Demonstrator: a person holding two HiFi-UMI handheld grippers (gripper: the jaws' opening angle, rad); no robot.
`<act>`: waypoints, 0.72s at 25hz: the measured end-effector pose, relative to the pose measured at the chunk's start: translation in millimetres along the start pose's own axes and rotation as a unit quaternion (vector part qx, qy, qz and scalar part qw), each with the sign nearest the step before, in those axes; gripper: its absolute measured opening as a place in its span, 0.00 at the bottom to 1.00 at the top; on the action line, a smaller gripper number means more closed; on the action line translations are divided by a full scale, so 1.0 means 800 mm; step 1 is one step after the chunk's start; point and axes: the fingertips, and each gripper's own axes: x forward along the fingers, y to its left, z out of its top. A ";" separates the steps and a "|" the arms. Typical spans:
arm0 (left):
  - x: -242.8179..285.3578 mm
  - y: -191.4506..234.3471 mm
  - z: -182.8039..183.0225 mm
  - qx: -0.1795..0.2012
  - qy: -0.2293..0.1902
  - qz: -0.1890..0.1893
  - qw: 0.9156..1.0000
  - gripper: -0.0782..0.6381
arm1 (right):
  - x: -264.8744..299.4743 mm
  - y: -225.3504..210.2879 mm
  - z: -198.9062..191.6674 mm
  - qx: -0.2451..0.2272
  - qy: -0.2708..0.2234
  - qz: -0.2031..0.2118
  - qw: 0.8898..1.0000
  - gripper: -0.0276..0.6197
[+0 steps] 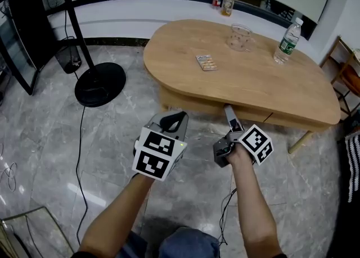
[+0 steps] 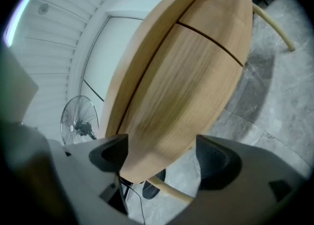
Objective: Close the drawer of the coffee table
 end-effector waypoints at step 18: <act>-0.107 -0.011 0.228 -0.011 0.032 -0.019 0.999 0.11 | -0.115 0.230 0.114 -0.172 0.128 -0.026 0.976 0.53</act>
